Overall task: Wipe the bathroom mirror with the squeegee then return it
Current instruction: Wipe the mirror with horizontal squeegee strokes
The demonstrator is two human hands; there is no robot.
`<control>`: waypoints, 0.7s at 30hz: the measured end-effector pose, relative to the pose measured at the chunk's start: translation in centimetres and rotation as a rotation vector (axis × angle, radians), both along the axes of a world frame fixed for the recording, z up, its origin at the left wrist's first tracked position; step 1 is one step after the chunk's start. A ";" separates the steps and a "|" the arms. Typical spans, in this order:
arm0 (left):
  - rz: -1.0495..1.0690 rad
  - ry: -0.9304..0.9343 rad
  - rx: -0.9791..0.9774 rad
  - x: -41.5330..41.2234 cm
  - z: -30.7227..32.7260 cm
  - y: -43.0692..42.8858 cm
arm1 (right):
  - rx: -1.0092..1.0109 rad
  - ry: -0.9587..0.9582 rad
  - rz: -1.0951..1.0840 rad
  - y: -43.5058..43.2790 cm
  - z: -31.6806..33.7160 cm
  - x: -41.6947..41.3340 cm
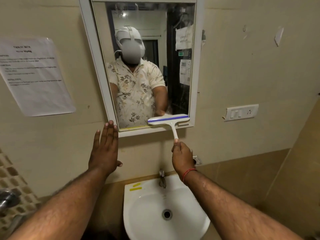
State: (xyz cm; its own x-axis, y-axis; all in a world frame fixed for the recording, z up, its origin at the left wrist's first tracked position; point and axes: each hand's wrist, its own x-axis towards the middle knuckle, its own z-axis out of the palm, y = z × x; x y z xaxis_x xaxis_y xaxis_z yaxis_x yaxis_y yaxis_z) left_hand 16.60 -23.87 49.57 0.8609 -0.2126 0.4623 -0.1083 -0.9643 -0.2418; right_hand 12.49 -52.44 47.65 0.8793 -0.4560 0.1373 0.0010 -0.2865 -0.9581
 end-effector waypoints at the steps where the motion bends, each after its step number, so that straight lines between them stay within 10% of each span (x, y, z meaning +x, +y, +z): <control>1: -0.002 0.000 -0.008 0.0 -0.1 -0.1 | -0.004 0.004 0.000 0.0 -0.4 -0.1; 21: -0.093 -0.036 0.055 -0.8 0.0 1.9 | 0.065 0.144 0.028 -0.6 1.7 -0.1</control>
State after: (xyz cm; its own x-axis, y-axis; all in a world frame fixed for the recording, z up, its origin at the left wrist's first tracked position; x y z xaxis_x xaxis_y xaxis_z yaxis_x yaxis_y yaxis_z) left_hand 15.83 -22.01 49.56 0.8193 -0.3163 0.4782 -0.1867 -0.9358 -0.2992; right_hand 12.37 -53.00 49.37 0.9005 -0.4344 -0.0199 -0.1304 -0.2260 -0.9654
